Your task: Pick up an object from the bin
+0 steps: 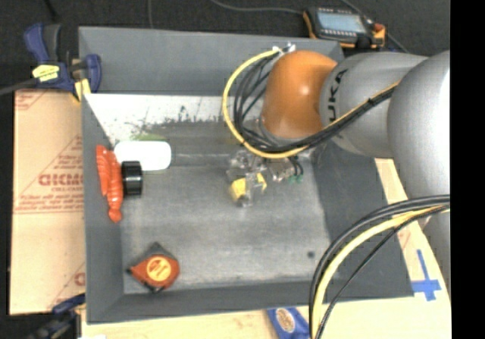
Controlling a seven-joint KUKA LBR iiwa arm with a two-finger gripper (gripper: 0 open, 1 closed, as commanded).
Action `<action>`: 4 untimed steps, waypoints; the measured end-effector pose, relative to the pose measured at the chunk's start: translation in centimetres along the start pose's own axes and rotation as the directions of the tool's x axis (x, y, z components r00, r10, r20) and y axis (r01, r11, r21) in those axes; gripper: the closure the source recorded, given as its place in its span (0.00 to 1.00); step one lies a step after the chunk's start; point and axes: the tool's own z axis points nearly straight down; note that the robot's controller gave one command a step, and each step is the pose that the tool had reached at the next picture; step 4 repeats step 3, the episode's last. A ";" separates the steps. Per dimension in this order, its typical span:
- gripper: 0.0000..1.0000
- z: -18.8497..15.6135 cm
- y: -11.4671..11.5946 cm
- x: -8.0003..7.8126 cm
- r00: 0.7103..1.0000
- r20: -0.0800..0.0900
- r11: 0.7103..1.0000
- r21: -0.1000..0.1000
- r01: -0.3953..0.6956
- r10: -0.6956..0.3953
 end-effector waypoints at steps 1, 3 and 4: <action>1.00 0.0 0.0 0.0 1.000 0.000 1.000 0.000 0.000 0.000; 1.00 -7.5 -1.0 -0.8 1.000 -0.001 1.000 0.002 -0.009 0.009; 1.00 -7.5 -1.0 -0.8 1.000 -0.001 1.000 0.002 -0.009 0.009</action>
Offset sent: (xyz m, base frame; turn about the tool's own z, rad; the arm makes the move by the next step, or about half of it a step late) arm 0.0089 -0.0069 0.0736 0.0042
